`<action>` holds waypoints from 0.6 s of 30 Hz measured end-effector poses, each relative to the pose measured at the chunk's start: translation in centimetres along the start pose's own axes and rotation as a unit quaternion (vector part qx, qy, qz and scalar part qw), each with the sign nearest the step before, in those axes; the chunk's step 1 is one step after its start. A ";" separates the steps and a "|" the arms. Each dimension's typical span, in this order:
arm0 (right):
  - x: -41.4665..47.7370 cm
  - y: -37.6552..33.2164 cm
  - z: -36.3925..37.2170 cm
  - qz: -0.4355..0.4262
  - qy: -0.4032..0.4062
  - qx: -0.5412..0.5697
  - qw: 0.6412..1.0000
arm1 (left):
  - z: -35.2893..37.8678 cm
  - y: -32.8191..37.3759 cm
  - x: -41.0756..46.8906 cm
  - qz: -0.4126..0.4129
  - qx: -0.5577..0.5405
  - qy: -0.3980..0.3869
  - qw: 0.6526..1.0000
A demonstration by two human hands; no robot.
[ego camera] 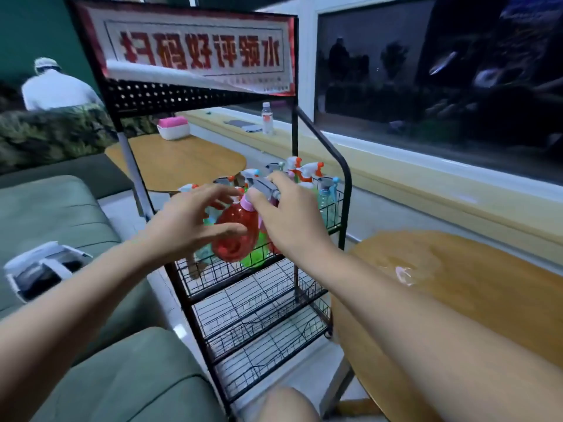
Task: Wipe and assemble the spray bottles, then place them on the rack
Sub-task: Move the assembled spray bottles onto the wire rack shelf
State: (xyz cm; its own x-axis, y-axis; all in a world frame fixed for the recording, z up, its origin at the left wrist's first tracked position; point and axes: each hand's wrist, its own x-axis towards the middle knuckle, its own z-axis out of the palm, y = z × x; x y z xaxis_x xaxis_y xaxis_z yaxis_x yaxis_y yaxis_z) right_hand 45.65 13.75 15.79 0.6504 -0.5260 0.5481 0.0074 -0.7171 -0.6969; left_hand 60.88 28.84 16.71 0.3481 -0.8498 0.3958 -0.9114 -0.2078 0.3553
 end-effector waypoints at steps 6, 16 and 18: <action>2.2 1.3 4.2 0.003 -0.004 -0.015 1.000 | -3.3 -5.7 2.0 -0.053 -0.023 0.032 0.998; 4.1 0.7 6.4 -0.062 -0.029 -0.052 0.996 | -3.7 -10.2 6.9 -0.035 0.151 0.005 0.988; 4.5 0.2 6.5 -0.086 -0.043 -0.075 0.993 | -3.6 -10.0 7.5 -0.059 0.169 -0.056 0.982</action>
State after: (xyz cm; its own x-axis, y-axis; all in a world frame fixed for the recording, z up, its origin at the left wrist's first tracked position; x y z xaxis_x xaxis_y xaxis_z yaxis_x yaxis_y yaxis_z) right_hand 53.49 14.25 15.13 0.7122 -0.3525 0.6070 0.0160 -0.8564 -0.5161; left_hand 73.43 26.25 19.14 0.4462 -0.8544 0.2663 -0.8938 -0.4404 0.0847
